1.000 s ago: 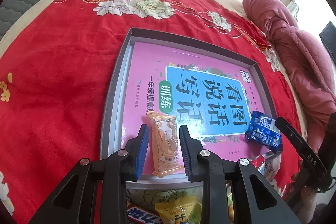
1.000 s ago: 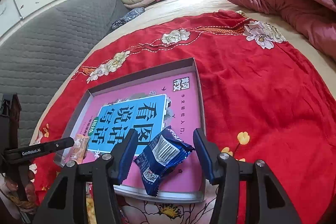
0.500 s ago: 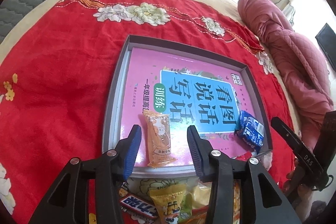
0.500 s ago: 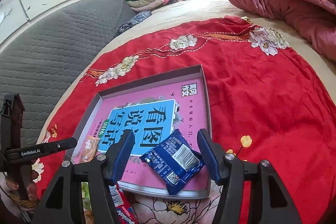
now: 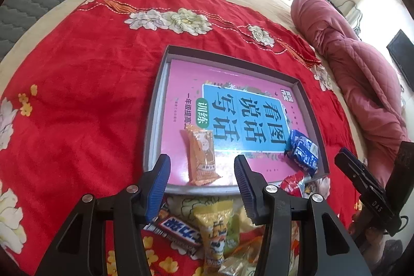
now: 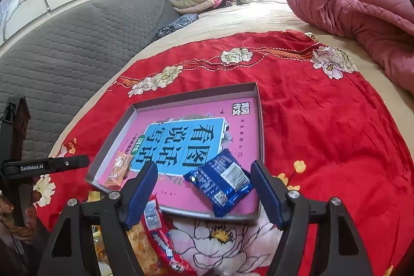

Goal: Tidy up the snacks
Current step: 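Open the right tool releasing the blue pack while the left tool releases the tan packet in the tray, then move both tools back over the snack pile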

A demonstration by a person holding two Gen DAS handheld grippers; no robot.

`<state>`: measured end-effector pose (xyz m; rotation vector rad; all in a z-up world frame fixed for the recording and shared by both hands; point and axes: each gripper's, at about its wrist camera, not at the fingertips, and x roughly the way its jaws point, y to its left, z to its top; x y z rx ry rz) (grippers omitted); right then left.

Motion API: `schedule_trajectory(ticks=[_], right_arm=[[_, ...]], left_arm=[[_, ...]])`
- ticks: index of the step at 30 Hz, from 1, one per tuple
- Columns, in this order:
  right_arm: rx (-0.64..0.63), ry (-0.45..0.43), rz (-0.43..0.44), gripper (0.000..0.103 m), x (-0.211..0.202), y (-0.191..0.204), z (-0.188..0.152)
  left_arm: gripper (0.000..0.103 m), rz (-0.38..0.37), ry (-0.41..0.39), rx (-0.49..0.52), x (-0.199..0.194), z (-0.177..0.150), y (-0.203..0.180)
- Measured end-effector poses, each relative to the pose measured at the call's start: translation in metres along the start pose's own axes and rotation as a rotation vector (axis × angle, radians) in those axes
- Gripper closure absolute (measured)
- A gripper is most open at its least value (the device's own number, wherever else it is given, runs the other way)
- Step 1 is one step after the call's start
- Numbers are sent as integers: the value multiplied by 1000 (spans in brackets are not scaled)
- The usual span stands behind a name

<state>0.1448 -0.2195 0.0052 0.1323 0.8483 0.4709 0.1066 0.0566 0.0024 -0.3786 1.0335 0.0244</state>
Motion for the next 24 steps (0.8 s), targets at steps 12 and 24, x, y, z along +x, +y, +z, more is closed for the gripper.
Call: schedule_trajectory(ticks=[12,24], right_arm=[[-48,21,-12,28,-11,14,-13],[-64,51,-28,28,-18,20,-26]], left_arm=[[49,4,11,7,-14,-15,8],[48,4,36,19,-19,-28,10]])
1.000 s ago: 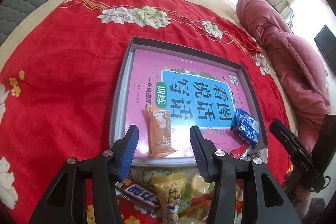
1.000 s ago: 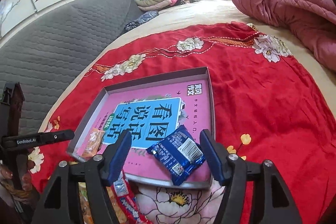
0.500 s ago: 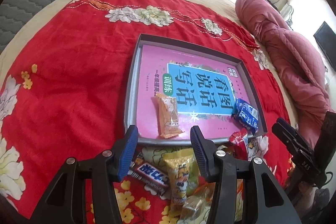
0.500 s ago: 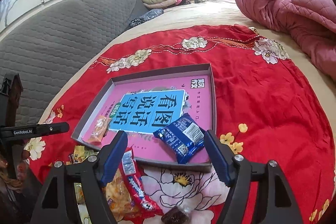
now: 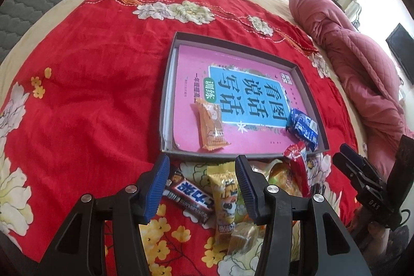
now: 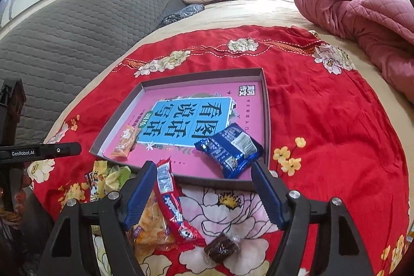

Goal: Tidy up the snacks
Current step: 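Move both tools back over the snack pile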

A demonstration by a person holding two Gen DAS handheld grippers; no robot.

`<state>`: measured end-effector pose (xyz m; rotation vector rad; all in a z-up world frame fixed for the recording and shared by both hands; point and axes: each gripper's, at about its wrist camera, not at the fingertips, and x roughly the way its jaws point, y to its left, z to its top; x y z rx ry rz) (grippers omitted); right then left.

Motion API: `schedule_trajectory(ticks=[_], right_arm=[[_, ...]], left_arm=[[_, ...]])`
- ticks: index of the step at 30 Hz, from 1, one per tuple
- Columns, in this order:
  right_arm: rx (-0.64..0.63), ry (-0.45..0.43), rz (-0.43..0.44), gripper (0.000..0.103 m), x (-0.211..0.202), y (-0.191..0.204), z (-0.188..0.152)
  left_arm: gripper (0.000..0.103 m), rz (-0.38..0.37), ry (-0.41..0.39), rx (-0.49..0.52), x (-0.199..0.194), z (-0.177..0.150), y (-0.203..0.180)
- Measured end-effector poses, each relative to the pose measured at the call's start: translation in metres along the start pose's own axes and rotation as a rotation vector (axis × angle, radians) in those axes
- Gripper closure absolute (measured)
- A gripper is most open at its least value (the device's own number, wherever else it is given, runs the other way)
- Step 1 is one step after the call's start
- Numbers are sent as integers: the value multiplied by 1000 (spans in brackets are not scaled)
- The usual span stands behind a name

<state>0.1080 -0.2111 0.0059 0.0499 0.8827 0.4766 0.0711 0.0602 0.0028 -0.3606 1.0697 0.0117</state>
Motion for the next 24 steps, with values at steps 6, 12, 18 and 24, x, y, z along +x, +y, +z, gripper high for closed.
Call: schedule_trajectory(ticks=[6,12,18,24], right_arm=[[-1,22,-6,28,-4,2,-7],[8,46,-12,28,-7,3,-14],[25,77,-22,28,-11,2,-25],[36,109,-32,28,-16,0,-33]], left_arm=[[48,-8,31,8,2,-12,0],[48,-25,62,34,2,-24,-6],[48,-41,73,57,-2,-32,-11],[48,-60,96,67,-3,-40,-14]])
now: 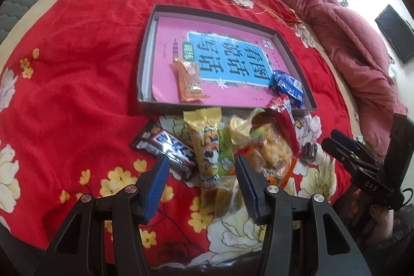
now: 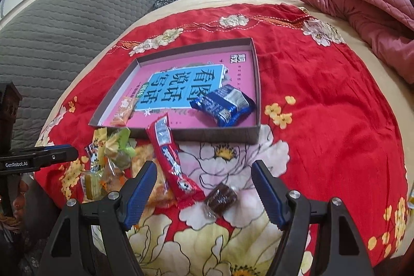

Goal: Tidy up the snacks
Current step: 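Move both tools back over the snack pile, then grasp the brown chocolate cake with the right tool while the left tool grasps a clear snack packet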

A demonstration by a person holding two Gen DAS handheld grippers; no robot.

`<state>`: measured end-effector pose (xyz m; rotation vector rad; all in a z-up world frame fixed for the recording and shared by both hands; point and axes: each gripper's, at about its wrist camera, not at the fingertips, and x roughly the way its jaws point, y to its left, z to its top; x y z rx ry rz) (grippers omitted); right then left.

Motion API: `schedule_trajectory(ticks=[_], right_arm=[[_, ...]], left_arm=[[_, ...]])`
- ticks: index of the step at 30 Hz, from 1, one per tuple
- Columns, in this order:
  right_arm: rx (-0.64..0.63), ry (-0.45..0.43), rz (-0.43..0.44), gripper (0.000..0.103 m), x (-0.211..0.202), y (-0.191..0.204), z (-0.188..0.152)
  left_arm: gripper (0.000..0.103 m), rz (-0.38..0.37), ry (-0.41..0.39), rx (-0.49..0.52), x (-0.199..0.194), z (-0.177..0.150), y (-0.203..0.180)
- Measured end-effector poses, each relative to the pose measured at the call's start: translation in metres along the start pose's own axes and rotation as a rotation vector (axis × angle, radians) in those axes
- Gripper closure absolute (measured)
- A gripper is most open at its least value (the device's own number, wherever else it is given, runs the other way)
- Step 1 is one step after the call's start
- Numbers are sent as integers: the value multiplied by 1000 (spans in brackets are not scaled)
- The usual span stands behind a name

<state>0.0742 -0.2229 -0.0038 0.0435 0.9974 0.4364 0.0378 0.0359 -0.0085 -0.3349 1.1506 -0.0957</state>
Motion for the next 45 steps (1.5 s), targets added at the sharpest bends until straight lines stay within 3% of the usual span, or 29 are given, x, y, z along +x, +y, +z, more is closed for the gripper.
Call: schedule_trajectory(ticks=[10,18,24,35,45], right_arm=[[-31,88,-33,28,6,-4,-11],[-169,152,-45,29,18,6,-14],[-221,188,-50,37,27,9,-15],[-256,229,-74,66,44,10,-17],[-164,214,-18,66,40,-4,-12]], left_arm=[[48,-31,50,34,5,-17,-13],[48,-51,93,64,14,-28,-23],[48,-54,113,82,21,-32,-29],[48,-49,131,67,36,-30,-31],[52,-36,109,36,43,-27,-27]])
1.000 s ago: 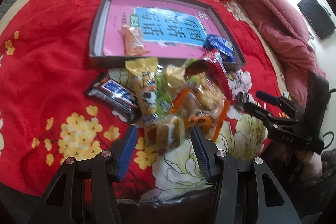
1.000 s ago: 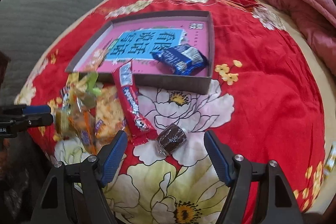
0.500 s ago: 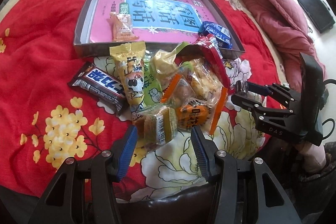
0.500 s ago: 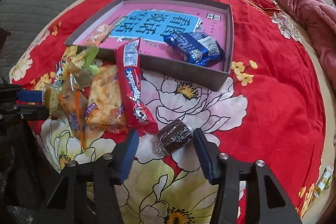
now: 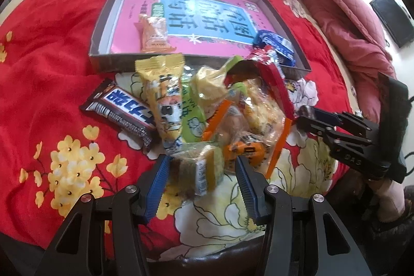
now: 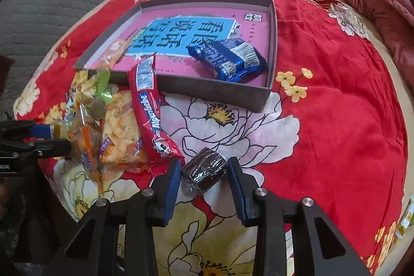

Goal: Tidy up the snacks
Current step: 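Grasp the brown chocolate cake with the right tool while the left tool grasps a clear snack packet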

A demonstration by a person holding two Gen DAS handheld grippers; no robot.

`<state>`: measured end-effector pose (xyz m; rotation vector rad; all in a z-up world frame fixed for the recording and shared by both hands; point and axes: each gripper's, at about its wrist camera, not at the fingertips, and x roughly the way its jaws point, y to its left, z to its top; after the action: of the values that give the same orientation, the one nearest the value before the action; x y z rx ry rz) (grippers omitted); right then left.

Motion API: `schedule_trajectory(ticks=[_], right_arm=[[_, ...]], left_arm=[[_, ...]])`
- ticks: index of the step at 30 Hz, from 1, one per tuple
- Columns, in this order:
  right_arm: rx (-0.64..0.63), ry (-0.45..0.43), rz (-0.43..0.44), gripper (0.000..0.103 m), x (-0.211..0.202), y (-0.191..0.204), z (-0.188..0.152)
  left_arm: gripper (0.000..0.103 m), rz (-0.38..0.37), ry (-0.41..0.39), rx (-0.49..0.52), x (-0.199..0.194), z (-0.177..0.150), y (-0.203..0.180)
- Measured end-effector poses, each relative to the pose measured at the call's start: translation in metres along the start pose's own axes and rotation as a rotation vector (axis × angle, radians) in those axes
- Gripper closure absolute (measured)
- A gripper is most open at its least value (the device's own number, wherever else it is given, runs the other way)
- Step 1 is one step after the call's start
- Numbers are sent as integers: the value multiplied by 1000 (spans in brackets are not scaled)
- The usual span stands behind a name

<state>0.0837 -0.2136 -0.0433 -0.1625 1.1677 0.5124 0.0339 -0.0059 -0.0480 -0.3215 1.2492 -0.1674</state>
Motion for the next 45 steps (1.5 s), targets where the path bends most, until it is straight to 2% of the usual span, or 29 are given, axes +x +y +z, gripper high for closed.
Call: schedule_trajectory(ticks=[2,8,12,20,30,38,45], right_arm=[[33,-14,20,66,-3,-5,0],[121,-69,77,66,-13,-16,2],[154,-83,88,66,-15,-21,5],[169,-111,103,66,-18,-21,7],[183,-167,147,66,-25,-21,10],[151,-195,134,66,-29,-14,14],[147,-254,132,66,-38,-13,17]], left_arm=[[57,8,-2,-13,1,0,4],[61,-7,-8,-24,0,-1,7],[68,-6,-19,-15,-3,-1,5],[69,-22,-35,-14,-12,-1,6],[69,-31,-105,-44,-41,3,17],[69,-12,-144,-54,-52,9,21],[69,-1,-171,-64,-56,19,23]])
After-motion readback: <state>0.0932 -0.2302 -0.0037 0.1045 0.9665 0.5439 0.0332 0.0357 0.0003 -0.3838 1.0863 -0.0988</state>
